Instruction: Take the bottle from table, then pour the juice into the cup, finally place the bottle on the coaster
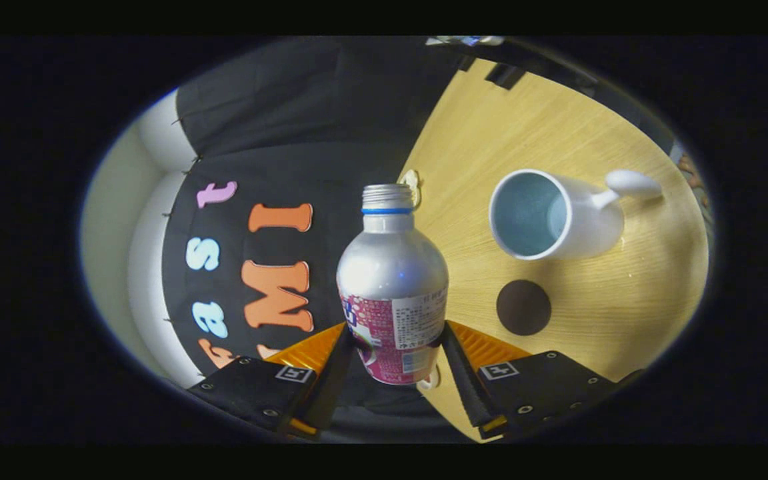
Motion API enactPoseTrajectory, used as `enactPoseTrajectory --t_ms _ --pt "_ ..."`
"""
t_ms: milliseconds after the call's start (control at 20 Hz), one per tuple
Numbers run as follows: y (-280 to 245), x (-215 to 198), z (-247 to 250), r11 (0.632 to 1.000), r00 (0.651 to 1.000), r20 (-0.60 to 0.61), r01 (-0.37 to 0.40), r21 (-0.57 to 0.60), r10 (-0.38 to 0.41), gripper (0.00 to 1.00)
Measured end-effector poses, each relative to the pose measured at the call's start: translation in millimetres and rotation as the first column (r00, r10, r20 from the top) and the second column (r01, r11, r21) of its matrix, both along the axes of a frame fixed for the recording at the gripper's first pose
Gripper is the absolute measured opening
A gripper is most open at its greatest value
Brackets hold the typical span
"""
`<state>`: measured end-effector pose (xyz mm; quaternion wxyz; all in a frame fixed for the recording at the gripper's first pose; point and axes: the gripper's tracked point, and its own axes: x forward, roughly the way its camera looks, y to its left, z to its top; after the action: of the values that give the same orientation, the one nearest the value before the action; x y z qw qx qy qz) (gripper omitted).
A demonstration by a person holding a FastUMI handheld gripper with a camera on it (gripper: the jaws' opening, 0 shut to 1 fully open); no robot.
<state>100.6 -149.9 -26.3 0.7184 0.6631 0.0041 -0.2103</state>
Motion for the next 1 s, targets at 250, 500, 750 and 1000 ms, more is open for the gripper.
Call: enactPoseTrajectory --t_ms 250,500,750,1000 --pt "5 5 4 0.96 0.99 -0.122 -0.106 -0.261 0.076 0.76" --pt "-7 15 11 0.836 0.966 -0.245 -0.199 -0.512 0.08 0.76" --pt "-21 16 3 0.688 0.92 -0.392 -0.29 -0.665 0.008 0.76" --pt "-21 29 -12 0.54 0.886 -0.46 -0.358 -0.762 -0.061 0.76"
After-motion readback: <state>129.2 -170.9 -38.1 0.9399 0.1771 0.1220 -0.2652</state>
